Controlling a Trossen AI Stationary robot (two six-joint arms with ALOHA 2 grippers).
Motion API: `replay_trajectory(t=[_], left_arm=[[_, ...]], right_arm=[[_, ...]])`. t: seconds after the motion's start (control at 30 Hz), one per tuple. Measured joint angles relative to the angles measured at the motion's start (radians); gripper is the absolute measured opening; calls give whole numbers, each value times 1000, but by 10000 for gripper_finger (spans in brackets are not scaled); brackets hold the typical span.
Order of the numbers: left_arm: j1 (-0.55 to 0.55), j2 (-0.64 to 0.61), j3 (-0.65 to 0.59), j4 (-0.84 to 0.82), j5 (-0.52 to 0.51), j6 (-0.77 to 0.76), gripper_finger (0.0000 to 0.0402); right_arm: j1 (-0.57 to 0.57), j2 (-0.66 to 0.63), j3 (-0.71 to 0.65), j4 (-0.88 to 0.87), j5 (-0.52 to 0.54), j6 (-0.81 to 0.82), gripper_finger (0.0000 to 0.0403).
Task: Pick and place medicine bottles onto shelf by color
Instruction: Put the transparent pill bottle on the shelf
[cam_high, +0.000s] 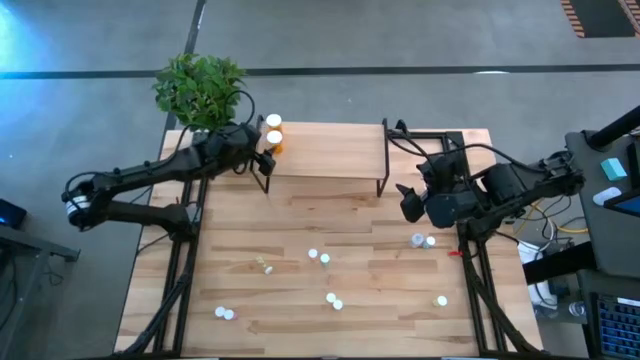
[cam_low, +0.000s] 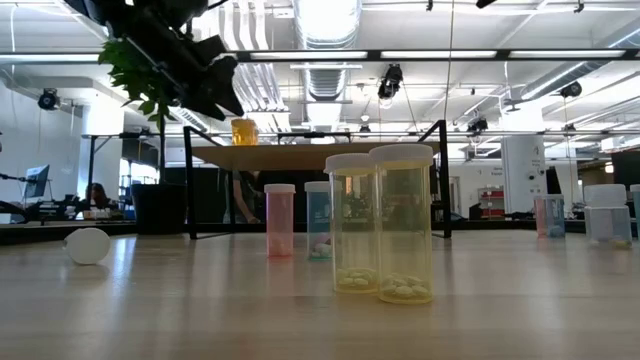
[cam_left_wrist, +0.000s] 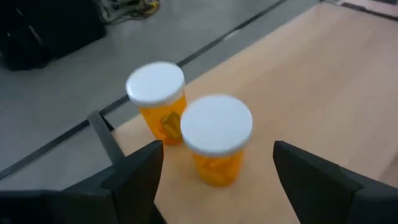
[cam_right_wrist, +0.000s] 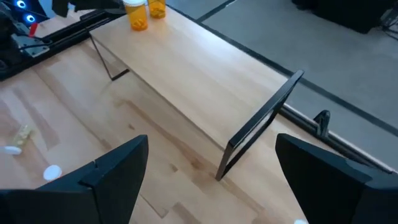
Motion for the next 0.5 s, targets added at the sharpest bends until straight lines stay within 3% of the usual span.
replay_trajectory(t=[0.37, 0.5], left_arm=[[-35, -73, 0, -56, 64, -7, 286], [-48, -81, 0, -60, 83, -6, 286]], right_arm=[[7, 19, -149, -9, -2, 180, 343], [13, 23, -199, -8, -68, 242, 343]])
